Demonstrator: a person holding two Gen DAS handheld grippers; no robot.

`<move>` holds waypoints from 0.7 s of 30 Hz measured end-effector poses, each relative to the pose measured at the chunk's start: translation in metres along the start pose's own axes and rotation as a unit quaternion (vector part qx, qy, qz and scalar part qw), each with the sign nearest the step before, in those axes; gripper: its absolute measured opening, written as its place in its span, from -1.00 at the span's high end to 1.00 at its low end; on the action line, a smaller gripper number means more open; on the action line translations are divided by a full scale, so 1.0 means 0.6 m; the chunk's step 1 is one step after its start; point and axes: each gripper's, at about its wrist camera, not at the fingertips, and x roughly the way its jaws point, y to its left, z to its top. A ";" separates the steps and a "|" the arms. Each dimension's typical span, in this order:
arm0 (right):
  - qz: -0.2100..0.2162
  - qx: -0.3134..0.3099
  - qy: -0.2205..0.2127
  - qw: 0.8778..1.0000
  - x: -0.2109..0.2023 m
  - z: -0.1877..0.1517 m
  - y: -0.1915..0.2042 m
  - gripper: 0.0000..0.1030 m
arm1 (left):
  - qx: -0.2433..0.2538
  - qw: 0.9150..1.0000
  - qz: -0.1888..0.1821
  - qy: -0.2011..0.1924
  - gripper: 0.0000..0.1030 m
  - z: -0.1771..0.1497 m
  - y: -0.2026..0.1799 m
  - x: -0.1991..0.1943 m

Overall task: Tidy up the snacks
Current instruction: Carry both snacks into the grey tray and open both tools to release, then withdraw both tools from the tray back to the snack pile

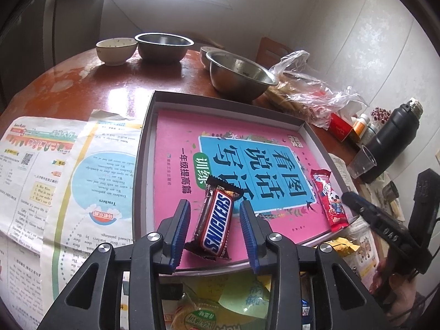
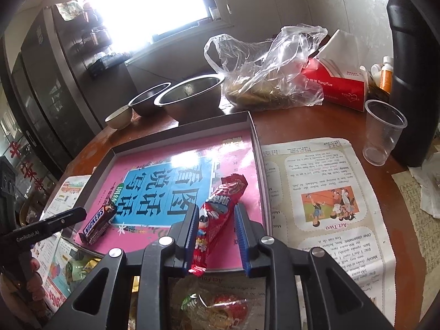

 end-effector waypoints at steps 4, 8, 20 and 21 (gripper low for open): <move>-0.020 -0.028 0.025 0.999 0.018 -0.009 0.011 0.42 | 0.004 1.000 -0.002 -0.001 0.26 -0.004 -0.004 -0.005; -0.014 -0.036 0.032 0.999 0.026 -0.016 0.024 0.41 | 0.005 1.000 0.000 -0.002 0.24 -0.006 -0.007 -0.011; 0.014 -0.020 -0.020 0.999 -0.037 -0.001 0.021 0.06 | 0.009 1.000 0.000 -0.017 -0.04 -0.005 -0.012 -0.047; 0.016 -0.020 -0.024 0.999 -0.043 -0.001 0.020 0.02 | 0.008 1.000 -0.002 -0.019 -0.04 -0.006 -0.013 -0.053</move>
